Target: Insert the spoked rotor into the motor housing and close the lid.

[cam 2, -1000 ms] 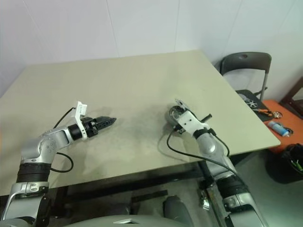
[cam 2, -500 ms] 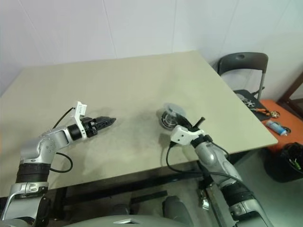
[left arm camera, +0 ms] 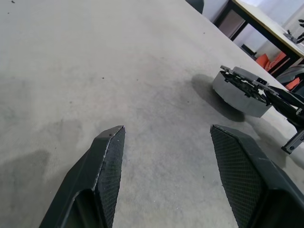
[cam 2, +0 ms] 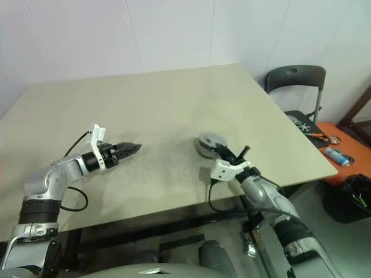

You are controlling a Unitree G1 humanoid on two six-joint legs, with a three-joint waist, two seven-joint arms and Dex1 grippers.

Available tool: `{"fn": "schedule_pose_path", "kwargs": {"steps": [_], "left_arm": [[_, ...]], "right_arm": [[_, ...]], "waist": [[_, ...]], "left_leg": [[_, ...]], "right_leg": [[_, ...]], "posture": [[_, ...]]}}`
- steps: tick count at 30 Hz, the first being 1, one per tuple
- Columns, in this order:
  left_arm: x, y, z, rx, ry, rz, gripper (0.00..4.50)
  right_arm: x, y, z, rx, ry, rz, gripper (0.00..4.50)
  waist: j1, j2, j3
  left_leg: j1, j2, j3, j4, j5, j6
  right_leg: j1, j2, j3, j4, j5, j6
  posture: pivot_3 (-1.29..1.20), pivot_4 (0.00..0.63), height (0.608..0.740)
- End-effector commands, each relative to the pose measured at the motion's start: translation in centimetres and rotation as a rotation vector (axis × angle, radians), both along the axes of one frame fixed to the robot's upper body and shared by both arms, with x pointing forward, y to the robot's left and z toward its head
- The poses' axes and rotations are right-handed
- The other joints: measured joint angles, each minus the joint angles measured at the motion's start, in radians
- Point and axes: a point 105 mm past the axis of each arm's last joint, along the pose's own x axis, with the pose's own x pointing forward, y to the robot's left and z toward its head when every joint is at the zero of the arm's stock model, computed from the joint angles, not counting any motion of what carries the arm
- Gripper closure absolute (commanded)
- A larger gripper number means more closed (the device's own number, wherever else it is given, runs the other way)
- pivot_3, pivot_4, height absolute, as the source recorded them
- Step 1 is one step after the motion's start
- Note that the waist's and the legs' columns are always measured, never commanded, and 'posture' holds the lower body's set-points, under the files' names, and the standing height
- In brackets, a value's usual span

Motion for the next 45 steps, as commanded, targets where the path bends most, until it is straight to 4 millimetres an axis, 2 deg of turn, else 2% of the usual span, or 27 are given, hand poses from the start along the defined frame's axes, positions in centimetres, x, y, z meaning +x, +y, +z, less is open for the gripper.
{"fn": "schedule_pose_path", "kwargs": {"steps": [1, 4, 8, 15, 19, 24, 32, 34, 36, 38, 41, 43, 45], "left_arm": [[0.2, 0.2, 1.5, 0.006, -0.061, -0.002, 1.44], [0.2, 0.2, 1.6, 0.006, -0.062, -0.004, 1.44], [0.3, 0.2, 1.7, 0.008, -0.062, -0.006, 1.44], [0.5, 0.1, 1.8, 0.007, -0.067, -0.008, 1.44], [0.6, 0.0, 1.7, 0.005, -0.068, -0.007, 1.44], [0.5, -0.2, 1.4, 0.0, -0.061, -0.005, 1.44], [0.4, -0.2, 1.1, -0.009, -0.058, 0.004, 1.44], [0.3, -0.2, 1.2, -0.009, -0.058, 0.005, 1.44], [0.3, -0.2, 1.2, -0.008, -0.058, 0.008, 1.44], [0.3, -0.1, 1.1, -0.007, -0.056, 0.009, 1.44], [0.3, -0.2, 1.1, -0.011, -0.056, 0.004, 1.44], [0.3, -0.3, 1.2, -0.014, -0.057, 0.002, 1.44], [0.4, -0.6, 1.2, -0.015, -0.058, -0.006, 1.44]], "right_arm": [[0.0, 0.3, -0.3, -0.039, 0.016, 0.026, 4.49], [-0.6, 0.7, -0.7, -0.044, 0.03, 0.058, 3.69], [-0.9, 1.0, -1.9, -0.072, 0.088, 0.065, 2.4], [-1.9, 1.6, -1.7, -0.03, 0.12, 0.139, 2.4], [-3.5, 2.1, -0.9, -0.117, 0.053, 0.279, 2.4], [-1.6, 0.2, 0.0, -0.133, 0.022, 0.205, 2.4], [-0.8, -0.7, 0.5, -0.097, 0.028, 0.155, 2.4], [0.2, -1.2, 1.1, 0.05, 0.126, 0.062, 2.4], [0.1, -0.9, -0.3, 0.201, 0.369, 0.015, 2.4], [-1.9, 1.5, -0.6, 0.356, 0.624, 0.086, 2.4], [-5.0, 4.7, 1.4, 0.507, 0.899, 0.233, 2.4], [-5.9, 5.6, 2.3, 0.562, 1.019, 0.274, 2.4], [-5.8, 5.9, 3.0, 0.605, 1.09, 0.285, 2.4]], "waist": [[-0.001, -0.001, -0.001], [-0.001, -0.001, -0.001], [-0.002, -0.006, -0.004], [-0.003, -0.007, -0.005], [-0.001, -0.007, -0.005], [-0.002, -0.006, -0.003], [0.001, -0.006, -0.004], [-0.001, -0.007, -0.003], [-0.002, -0.007, -0.003], [0.002, -0.006, -0.003], [0.003, -0.005, -0.003], [0.003, -0.005, -0.003], [0.004, -0.005, -0.003]], "left_leg": [[0.0, 0.0, 0.0, 0.0, 0.0, 0.0], [0.0, 0.0, 0.0, 0.0, 0.0, 0.0], [0.001, 0.0, 0.0, -0.001, 0.0, 0.0], [0.01, 0.001, 0.0, -0.001, 0.0, 0.0], [0.009, 0.001, 0.0, -0.003, 0.0, 0.0], [0.004, 0.0, 0.0, -0.002, 0.0, 0.0], [0.002, 0.0, 0.0, -0.002, 0.0, 0.0], [0.001, 0.0, 0.0, -0.002, 0.0, 0.0], [0.001, 0.001, 0.0, -0.002, 0.0, 0.0], [0.001, 0.001, -0.001, -0.001, 0.0, 0.0], [0.002, 0.001, -0.004, -0.001, 0.0, 0.0], [0.002, 0.001, -0.004, 0.0, 0.0, 0.0], [0.001, 0.001, -0.004, 0.0, 0.0, 0.0]], "right_leg": [[0.0, 0.0, 0.0, 0.0, 0.0, 0.0], [0.0, 0.0, 0.0, 0.001, 0.0, 0.0], [0.003, 0.001, 0.0, 0.001, 0.0, 0.0], [0.008, 0.001, 0.0, 0.001, -0.001, 0.0], [0.008, 0.001, 0.0, 0.0, -0.001, 0.0], [0.003, 0.0, 0.001, -0.001, 0.0, 0.0], [0.002, 0.0, 0.0, -0.001, 0.0, 0.0], [0.001, 0.0, 0.0, -0.001, 0.0, -0.001], [0.001, 0.001, 0.0, -0.001, 0.0, -0.001], [0.003, 0.001, 0.0, 0.0, 0.0, -0.001], [0.004, 0.001, -0.003, 0.0, 0.0, 0.0], [0.002, 0.001, -0.003, 0.0, 0.0, 0.0], [0.002, 0.001, -0.003, 0.0, 0.0, 0.0]], "posture": [[0.0, 0.0, 0.74], [0.0, 0.0, 0.74], [0.0, 0.0, 0.74], [0.0, 0.0, 0.74], [0.0, 0.0, 0.74], [0.0, 0.0, 0.74], [0.0, 0.0, 0.74], [0.0, 0.0, 0.74], [0.0, 0.0, 0.74], [0.0, 0.0, 0.74], [0.0, 0.0, 0.74], [0.0, 0.0, 0.74], [0.0, 0.0, 0.74]]}}
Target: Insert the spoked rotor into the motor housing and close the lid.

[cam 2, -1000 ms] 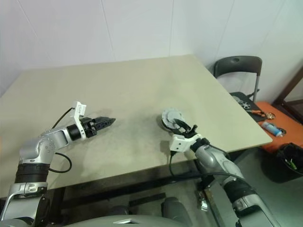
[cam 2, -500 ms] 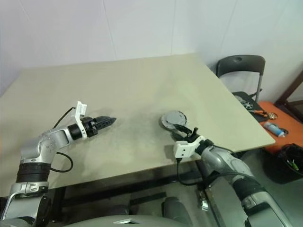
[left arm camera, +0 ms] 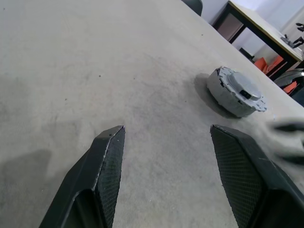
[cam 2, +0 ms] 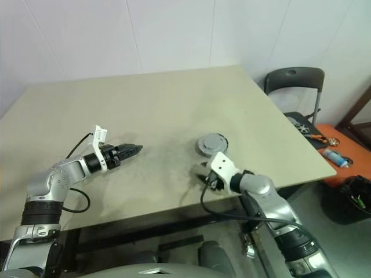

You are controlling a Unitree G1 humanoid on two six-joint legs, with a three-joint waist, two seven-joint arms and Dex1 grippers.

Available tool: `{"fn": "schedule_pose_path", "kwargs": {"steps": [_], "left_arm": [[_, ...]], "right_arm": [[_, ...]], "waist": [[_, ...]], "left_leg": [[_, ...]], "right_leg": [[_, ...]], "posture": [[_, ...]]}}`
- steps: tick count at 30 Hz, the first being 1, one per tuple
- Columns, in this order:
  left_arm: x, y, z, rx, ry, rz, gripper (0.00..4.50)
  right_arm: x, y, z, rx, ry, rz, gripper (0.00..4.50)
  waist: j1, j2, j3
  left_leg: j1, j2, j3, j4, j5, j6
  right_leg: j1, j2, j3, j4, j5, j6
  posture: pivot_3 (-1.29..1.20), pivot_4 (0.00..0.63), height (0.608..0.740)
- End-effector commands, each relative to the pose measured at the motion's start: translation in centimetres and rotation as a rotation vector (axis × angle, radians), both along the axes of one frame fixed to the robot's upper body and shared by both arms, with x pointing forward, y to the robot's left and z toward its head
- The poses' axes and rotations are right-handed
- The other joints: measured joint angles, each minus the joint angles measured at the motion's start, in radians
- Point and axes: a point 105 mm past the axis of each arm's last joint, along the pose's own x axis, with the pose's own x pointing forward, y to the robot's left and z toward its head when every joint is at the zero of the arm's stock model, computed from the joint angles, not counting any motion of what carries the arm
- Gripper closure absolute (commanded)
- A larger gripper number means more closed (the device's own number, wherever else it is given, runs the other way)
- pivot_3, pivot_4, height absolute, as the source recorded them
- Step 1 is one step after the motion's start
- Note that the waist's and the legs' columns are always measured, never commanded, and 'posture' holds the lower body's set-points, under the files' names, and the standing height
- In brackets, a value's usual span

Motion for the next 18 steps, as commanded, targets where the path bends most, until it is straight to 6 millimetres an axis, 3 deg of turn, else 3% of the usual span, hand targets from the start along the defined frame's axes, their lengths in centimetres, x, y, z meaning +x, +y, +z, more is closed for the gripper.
{"fn": "schedule_pose_path", "kwargs": {"steps": [1, 9, 14, 18], "left_arm": [[0.5, -0.3, 1.5, 0.0, -0.062, -0.01, 1.44], [0.7, -0.1, 1.8, -0.004, -0.069, -0.009, 1.44], [0.6, 0.1, 1.8, -0.002, -0.067, -0.003, 1.44], [0.9, 0.1, 1.9, -0.001, -0.077, 0.008, 1.44]], "right_arm": [[0.1, 0.7, 2.6, 0.088, 0.103, 0.042, 2.4], [3.0, -1.3, 5.2, 0.279, 0.251, -0.1, 2.4], [7.9, -4.6, 7.0, 0.405, 0.167, -0.372, 2.4], [10.7, -7.0, 5.8, 0.366, 0.096, -0.574, 2.4]], "waist": [[0.0, 0.0, 0.0], [0.004, 0.0, 0.0], [0.003, 0.001, 0.0], [0.001, 0.001, 0.001]], "left_leg": [[0.0, 0.0, 0.0, 0.0, 0.0, 0.0], [-0.004, 0.0, 0.0, -0.002, 0.0, 0.0], [-0.004, 0.0, 0.001, -0.002, 0.0, 0.0], [-0.004, 0.0, 0.001, -0.002, 0.0, 0.0]], "right_leg": [[0.0, 0.0, 0.0, 0.0, 0.0, 0.0], [-0.005, 0.0, 0.0, -0.002, 0.0, 0.0], [-0.006, 0.0, 0.0, -0.001, 0.001, 0.0], [-0.006, 0.0, 0.0, -0.001, 0.001, 0.0]], "posture": [[0.0, 0.0, 0.74], [0.0, 0.0, 0.74], [0.0, 0.0, 0.74], [0.0, 0.0, 0.74]]}}
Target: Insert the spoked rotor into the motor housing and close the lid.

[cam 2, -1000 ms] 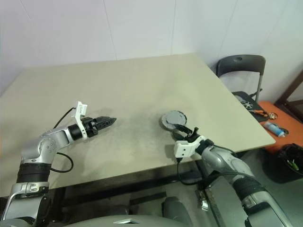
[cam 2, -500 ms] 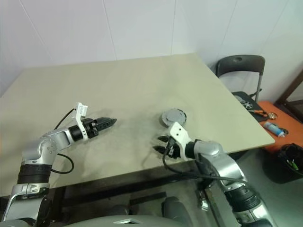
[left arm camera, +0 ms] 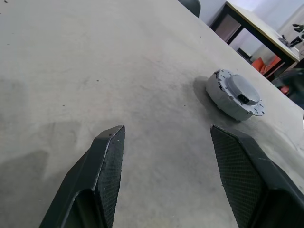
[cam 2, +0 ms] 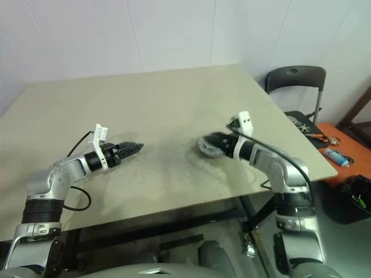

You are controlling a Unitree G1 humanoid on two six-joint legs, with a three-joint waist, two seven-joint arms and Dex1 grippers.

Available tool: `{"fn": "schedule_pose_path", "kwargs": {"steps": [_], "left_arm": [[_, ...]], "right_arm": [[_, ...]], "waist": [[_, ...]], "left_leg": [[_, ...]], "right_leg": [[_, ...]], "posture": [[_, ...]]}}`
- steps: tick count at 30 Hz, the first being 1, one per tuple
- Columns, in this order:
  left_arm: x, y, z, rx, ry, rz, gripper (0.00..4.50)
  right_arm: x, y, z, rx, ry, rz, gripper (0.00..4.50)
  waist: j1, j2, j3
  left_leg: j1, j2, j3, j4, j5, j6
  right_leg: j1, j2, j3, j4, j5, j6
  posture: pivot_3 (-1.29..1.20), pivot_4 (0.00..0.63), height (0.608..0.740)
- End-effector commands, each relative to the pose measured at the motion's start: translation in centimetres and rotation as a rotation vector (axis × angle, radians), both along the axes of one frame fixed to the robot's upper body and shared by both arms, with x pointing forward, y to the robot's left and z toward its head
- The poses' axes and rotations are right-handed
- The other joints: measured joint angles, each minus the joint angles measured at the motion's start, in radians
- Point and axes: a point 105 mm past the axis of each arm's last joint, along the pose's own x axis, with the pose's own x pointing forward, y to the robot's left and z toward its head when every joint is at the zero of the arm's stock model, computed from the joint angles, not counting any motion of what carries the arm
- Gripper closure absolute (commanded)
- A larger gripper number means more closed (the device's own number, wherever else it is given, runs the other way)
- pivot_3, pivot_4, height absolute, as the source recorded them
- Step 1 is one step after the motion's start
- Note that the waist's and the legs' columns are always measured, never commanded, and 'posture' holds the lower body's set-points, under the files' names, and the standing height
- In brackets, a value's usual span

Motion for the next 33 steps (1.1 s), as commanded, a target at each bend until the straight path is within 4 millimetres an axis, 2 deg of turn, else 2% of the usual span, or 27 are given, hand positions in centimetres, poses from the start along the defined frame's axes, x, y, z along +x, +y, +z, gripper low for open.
{"fn": "schedule_pose_path", "kwargs": {"steps": [1, 4, 7, 12, 14, 18, 24, 29, 33], "left_arm": [[0.7, 0.2, 1.4, 0.003, -0.063, 0.015, 1.44], [0.8, -0.1, 1.4, 0.001, -0.066, 0.009, 1.44], [0.8, -0.3, 1.3, 0.0, -0.065, 0.003, 1.44], [0.8, -0.4, 1.3, 0.002, -0.064, 0.0, 1.44], [0.8, -0.3, 1.3, 0.004, -0.062, 0.003, 1.44], [0.7, -0.3, 1.0, 0.007, -0.056, 0.006, 1.44], [0.6, -1.0, 0.9, 0.001, -0.048, -0.01, 1.44], [0.6, -1.2, 0.9, -0.002, -0.045, -0.014, 1.44], [0.6, -1.0, 0.9, -0.003, -0.045, -0.013, 1.44]], "right_arm": [[2.2, -2.3, -0.3, -0.047, -0.045, -0.179, 2.4], [3.8, -5.3, -2.4, -0.173, -0.043, -0.377, 2.99], [4.3, -6.3, -4.2, -0.215, -0.009, -0.441, 4.01], [4.8, -6.7, -4.9, -0.221, -0.019, -0.496, 4.01], [4.6, -6.6, -5.7, -0.246, -0.009, -0.498, 4.01], [4.2, -5.5, -7.3, -0.292, -0.005, -0.458, 4.01], [4.4, -3.2, -8.1, -0.275, -0.002, -0.406, 4.01], [4.5, -0.7, -8.3, -0.24, -0.004, -0.336, 4.01], [4.6, 1.5, -7.7, -0.143, 0.003, -0.281, 4.01]], "waist": [[0.001, 0.0, 0.0], [-0.002, 0.001, 0.0], [-0.003, 0.001, 0.001], [-0.009, 0.003, 0.002], [-0.009, 0.003, 0.002], [-0.008, 0.003, 0.002], [-0.027, 0.003, 0.002], [-0.048, 0.003, 0.001], [-0.064, 0.003, 0.001]], "left_leg": [[0.0, 0.0, 0.0, 0.0, 0.0, 0.0], [-0.001, 0.0, 0.001, -0.001, 0.0, 0.0], [-0.002, 0.0, 0.002, -0.001, 0.0, 0.0], [-0.001, 0.0, 0.002, -0.002, 0.0, 0.0], [-0.001, 0.0, 0.002, -0.001, 0.0, 0.0], [-0.001, 0.0, 0.002, -0.001, 0.0, 0.0], [0.0, 0.0, 0.002, -0.001, 0.0, 0.0], [0.001, 0.0, 0.002, -0.001, 0.0, 0.0], [0.001, 0.001, 0.001, -0.001, 0.0, 0.0]], "right_leg": [[0.0, 0.0, 0.0, 0.0, 0.0, 0.0], [-0.001, 0.0, 0.0, 0.0, 0.003, 0.0], [-0.002, 0.0, 0.001, 0.0, 0.004, -0.001], [-0.003, 0.0, 0.002, 0.0, 0.004, -0.001], [-0.003, 0.0, 0.002, 0.001, 0.004, -0.001], [-0.002, 0.0, 0.002, 0.0, 0.004, 0.0], [-0.002, 0.0, 0.002, 0.002, 0.004, 0.0], [-0.002, 0.001, 0.003, 0.003, 0.004, 0.0], [-0.002, 0.001, 0.003, 0.004, 0.004, 0.0]], "posture": [[0.0, 0.0, 0.74], [0.0, 0.0, 0.74], [0.0, 0.0, 0.74], [0.0, 0.0, 0.74], [0.0, 0.0, 0.74], [0.0, 0.0, 0.74], [0.0, 0.0, 0.74], [0.0, 0.0, 0.74], [0.0, 0.0, 0.74]]}}
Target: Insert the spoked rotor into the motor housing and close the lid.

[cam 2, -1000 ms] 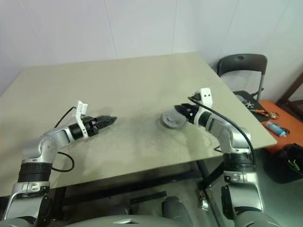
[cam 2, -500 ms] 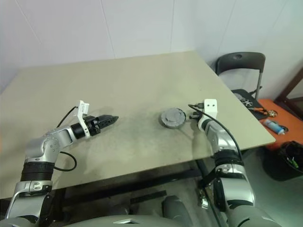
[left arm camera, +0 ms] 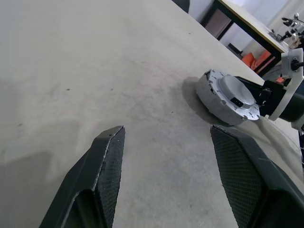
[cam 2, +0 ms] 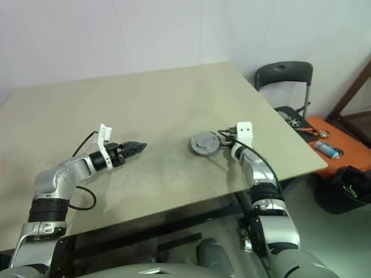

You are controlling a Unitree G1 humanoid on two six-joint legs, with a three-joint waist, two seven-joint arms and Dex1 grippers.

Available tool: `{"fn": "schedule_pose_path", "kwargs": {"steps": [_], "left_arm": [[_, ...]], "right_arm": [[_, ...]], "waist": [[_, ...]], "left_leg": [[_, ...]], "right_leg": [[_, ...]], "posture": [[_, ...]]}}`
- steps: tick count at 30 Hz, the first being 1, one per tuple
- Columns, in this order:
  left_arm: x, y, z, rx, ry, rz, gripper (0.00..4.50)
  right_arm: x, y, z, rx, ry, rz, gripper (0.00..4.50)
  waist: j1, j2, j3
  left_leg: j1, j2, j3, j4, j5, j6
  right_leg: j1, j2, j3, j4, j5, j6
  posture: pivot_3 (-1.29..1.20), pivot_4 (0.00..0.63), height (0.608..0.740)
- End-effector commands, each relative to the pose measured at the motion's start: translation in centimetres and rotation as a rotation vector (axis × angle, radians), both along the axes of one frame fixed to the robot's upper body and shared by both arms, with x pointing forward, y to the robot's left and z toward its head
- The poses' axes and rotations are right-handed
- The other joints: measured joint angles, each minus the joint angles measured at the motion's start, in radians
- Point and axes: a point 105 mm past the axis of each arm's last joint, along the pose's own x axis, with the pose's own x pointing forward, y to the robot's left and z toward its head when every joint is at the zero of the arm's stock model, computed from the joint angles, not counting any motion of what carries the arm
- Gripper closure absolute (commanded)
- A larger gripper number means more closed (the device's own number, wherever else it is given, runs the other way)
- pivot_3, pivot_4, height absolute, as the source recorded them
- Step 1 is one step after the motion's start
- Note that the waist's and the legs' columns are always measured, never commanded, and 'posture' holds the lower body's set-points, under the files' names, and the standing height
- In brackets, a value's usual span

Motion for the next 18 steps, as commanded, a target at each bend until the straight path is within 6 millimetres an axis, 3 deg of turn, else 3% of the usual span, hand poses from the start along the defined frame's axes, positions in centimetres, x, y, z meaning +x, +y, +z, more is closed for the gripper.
{"fn": "schedule_pose_path", "kwargs": {"steps": [1, 6, 11, 18], "left_arm": [[0.2, -0.1, 1.4, 0.011, -0.045, -0.013, 1.44], [0.2, 0.2, 1.4, 0.013, -0.044, -0.007, 1.44], [0.3, 0.3, 1.3, 0.015, -0.041, -0.002, 1.44], [0.5, 0.5, 1.3, 0.017, -0.042, 0.006, 1.44]], "right_arm": [[0.2, 3.3, 0.9, 0.105, -0.006, 0.1, 4.01], [-0.3, 6.2, 1.7, 0.165, -0.007, 0.219, 4.01], [-1.1, 6.8, 0.9, 0.139, 0.019, 0.281, 4.01], [-4.0, 9.4, 0.6, 0.164, 0.084, 0.507, 4.01]], "waist": [[-0.001, 0.0, 0.0], [-0.003, 0.0, 0.0], [0.001, 0.0, 0.0], [0.0, 0.0, 0.0]], "left_leg": [[0.0, 0.0, 0.0, 0.0, 0.0, 0.0], [0.0, 0.0, 0.0, 0.0, 0.0, 0.0], [0.0, 0.0, 0.0, 0.0, 0.0, 0.0], [0.0, 0.001, -0.001, -0.001, 0.0, 0.0]], "right_leg": [[0.0, 0.0, 0.0, 0.0, 0.0, 0.0], [0.0, 0.0, 0.0, 0.001, 0.0, 0.0], [-0.001, 0.001, 0.0, 0.002, 0.0, 0.0], [-0.002, 0.001, 0.0, 0.002, 0.0, 0.0]], "posture": [[0.0, 0.0, 0.74], [0.0, 0.0, 0.74], [0.0, 0.0, 0.74], [0.0, 0.0, 0.74]]}}
